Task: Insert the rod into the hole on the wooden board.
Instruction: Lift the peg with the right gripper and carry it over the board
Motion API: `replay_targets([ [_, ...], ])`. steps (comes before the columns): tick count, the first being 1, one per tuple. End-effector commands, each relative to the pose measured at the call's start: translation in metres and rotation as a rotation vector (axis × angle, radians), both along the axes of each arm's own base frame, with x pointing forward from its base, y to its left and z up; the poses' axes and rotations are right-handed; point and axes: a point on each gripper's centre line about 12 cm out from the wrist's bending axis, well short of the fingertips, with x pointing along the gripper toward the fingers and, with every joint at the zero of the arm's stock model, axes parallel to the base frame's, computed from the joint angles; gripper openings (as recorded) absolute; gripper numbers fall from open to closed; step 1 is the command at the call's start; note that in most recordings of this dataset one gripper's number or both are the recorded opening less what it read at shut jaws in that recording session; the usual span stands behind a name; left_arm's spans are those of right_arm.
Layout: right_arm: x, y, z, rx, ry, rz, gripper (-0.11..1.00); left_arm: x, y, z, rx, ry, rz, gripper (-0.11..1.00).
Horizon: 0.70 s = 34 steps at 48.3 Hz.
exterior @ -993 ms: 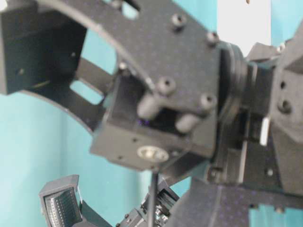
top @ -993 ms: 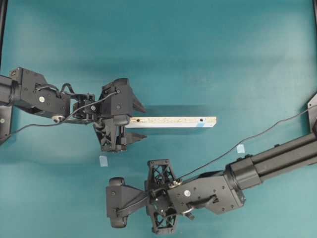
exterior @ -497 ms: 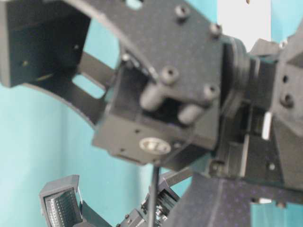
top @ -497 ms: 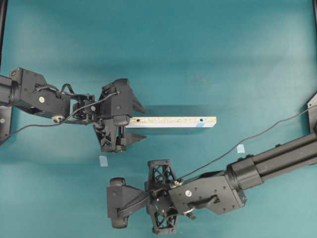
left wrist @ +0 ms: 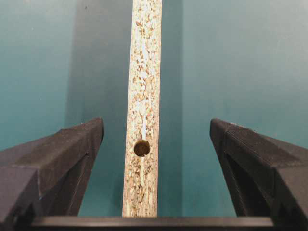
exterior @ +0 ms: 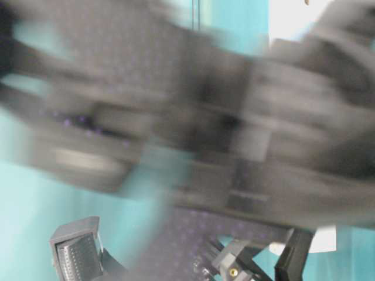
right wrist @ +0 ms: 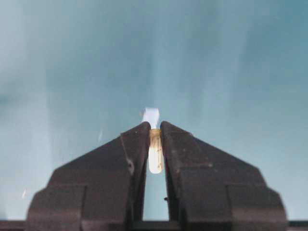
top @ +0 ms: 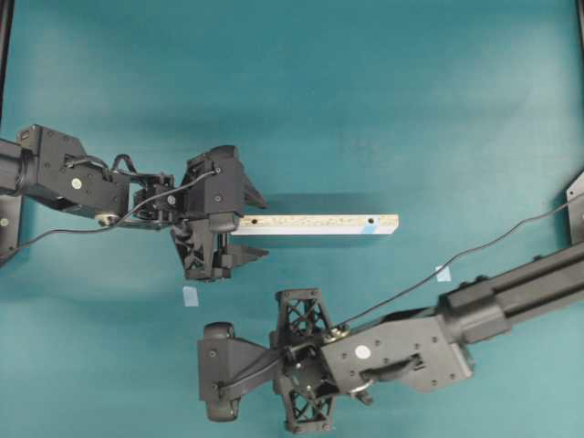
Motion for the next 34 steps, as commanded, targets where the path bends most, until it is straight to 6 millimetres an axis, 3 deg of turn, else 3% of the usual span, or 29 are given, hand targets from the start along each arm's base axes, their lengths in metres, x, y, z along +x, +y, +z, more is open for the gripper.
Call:
replay_targets([
  [1, 0.0, -0.008, 0.044, 0.027, -0.081, -0.012, 0.12, 0.002, -0.002, 0.013, -0.006, -0.038, -0.001, 1.0],
  [7, 0.001, -0.022, 0.07, 0.05, -0.139, -0.042, 0.12, 0.002, -0.001, 0.013, -0.007, -0.038, 0.002, 1.0],
  [15, 0.004, -0.039, 0.088, 0.071, -0.229, -0.067, 0.12, 0.002, -0.001, 0.013, -0.006, -0.037, 0.001, 1.0],
  [34, -0.016, -0.076, 0.091, 0.056, -0.416, -0.052, 0.12, -0.003, -0.002, 0.003, -0.006, -0.009, 0.0, 1.0],
])
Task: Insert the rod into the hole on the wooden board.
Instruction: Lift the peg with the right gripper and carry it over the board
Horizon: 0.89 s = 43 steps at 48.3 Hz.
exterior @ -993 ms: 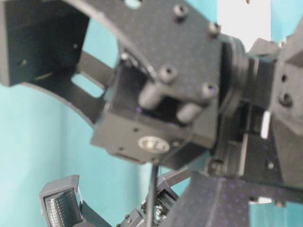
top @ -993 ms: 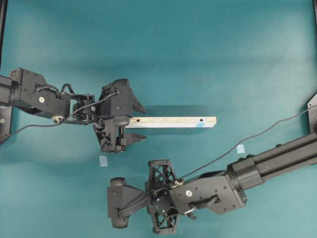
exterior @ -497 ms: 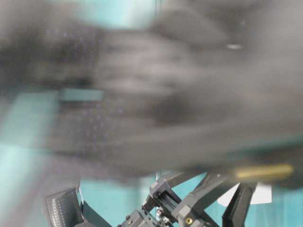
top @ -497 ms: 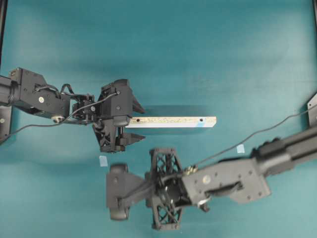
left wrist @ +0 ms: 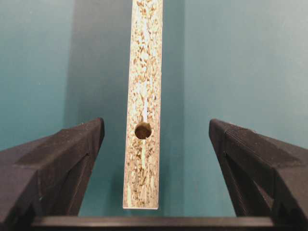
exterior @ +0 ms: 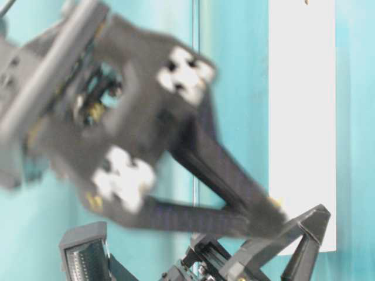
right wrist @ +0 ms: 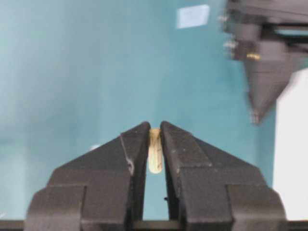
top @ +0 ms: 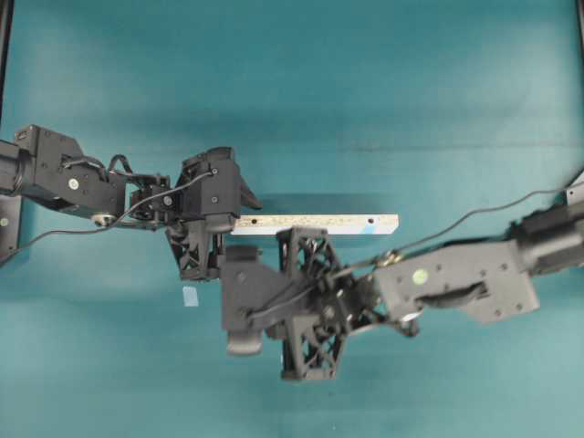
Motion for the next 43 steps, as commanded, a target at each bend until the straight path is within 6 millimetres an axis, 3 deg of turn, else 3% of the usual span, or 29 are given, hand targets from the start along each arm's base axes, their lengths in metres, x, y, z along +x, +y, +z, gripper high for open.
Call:
replay_targets([
  [1, -0.008, -0.012, 0.028, 0.015, -0.092, -0.007, 0.12, 0.003, -0.001, 0.009, -0.007, -0.032, 0.002, 1.0],
  [11, -0.027, -0.028, 0.032, 0.026, -0.159, -0.011, 0.12, 0.006, -0.001, 0.006, 0.0, -0.029, -0.001, 1.0],
  [25, -0.048, -0.04, 0.022, -0.001, -0.286, 0.049, 0.12, 0.01, 0.004, 0.0, 0.004, -0.018, 0.008, 1.0],
  [43, -0.059, -0.057, 0.012, 0.001, -0.299, 0.026, 0.12, 0.013, 0.019, 0.003, 0.017, -0.037, 0.038, 1.0],
])
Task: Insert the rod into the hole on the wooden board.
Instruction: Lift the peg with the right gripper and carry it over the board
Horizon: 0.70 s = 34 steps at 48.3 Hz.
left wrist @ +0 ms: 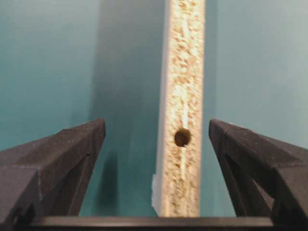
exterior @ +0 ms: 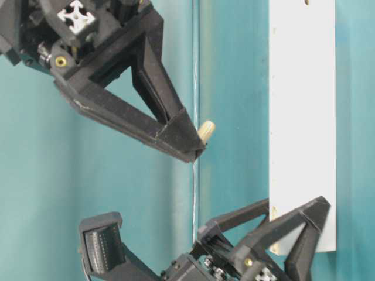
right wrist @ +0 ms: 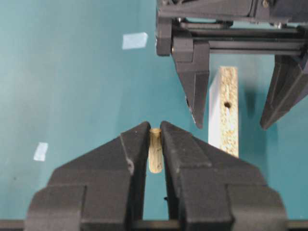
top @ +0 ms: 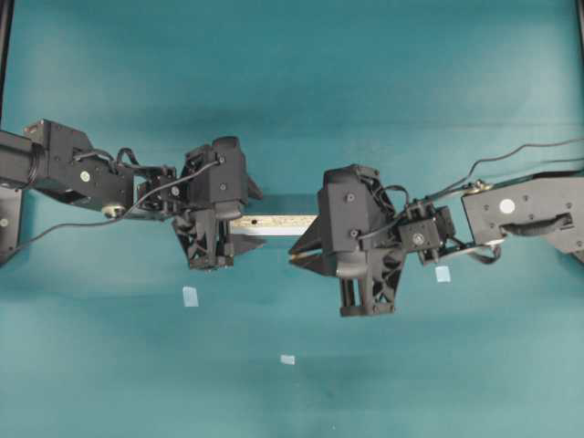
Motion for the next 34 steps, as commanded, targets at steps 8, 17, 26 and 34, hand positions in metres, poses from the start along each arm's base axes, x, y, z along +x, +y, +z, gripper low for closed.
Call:
replay_targets([
  [8, -0.009, -0.013, 0.011, 0.012, -0.062, -0.016, 0.12, 0.008, 0.001, 0.013, 0.02, -0.049, -0.014, 0.98],
  [17, -0.019, -0.026, 0.01, 0.023, -0.095, -0.039, 0.12, 0.011, 0.0, 0.016, 0.02, -0.058, -0.016, 0.91],
  [26, -0.029, -0.04, 0.007, 0.034, -0.128, -0.064, 0.12, 0.012, 0.0, 0.016, 0.02, -0.059, -0.017, 0.89],
  [34, -0.034, -0.049, 0.007, 0.041, -0.153, -0.081, 0.12, 0.012, -0.003, 0.016, 0.021, -0.059, -0.026, 0.84],
])
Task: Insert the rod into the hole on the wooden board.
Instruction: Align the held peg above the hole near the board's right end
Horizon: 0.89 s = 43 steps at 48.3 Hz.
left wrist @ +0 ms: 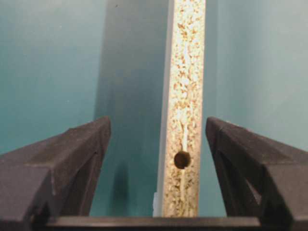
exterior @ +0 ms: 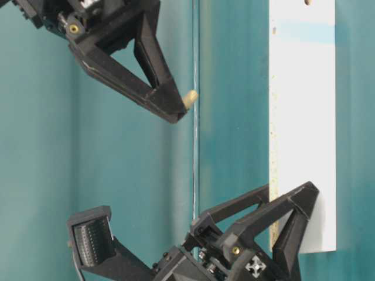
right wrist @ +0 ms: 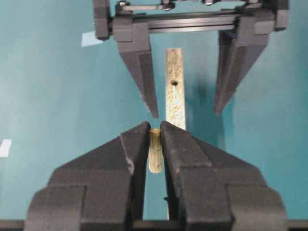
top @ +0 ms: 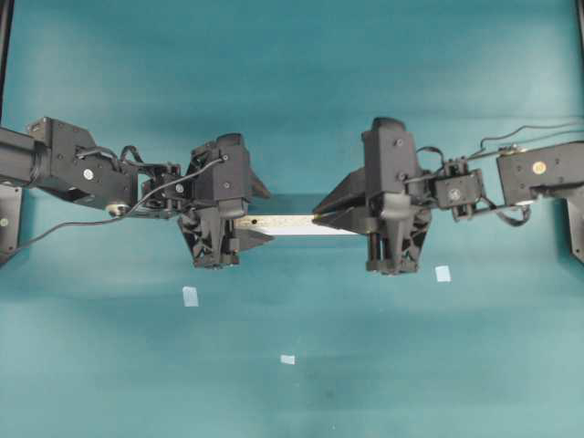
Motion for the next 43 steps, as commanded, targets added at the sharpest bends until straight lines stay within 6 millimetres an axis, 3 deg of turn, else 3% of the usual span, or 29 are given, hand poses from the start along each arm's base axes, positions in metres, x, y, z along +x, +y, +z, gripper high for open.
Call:
replay_targets([
  [1, -0.002, -0.005, 0.014, 0.002, -0.056, -0.007, 0.12, 0.006, -0.002, 0.01, 0.009, -0.035, -0.013, 0.83],
  [17, -0.004, -0.006, 0.01, 0.007, -0.062, -0.006, 0.12, 0.006, -0.005, 0.01, 0.007, -0.037, -0.02, 0.59],
  [43, -0.021, -0.004, -0.012, 0.059, -0.106, 0.007, 0.12, 0.005, -0.01, 0.009, 0.008, -0.031, -0.033, 0.55],
])
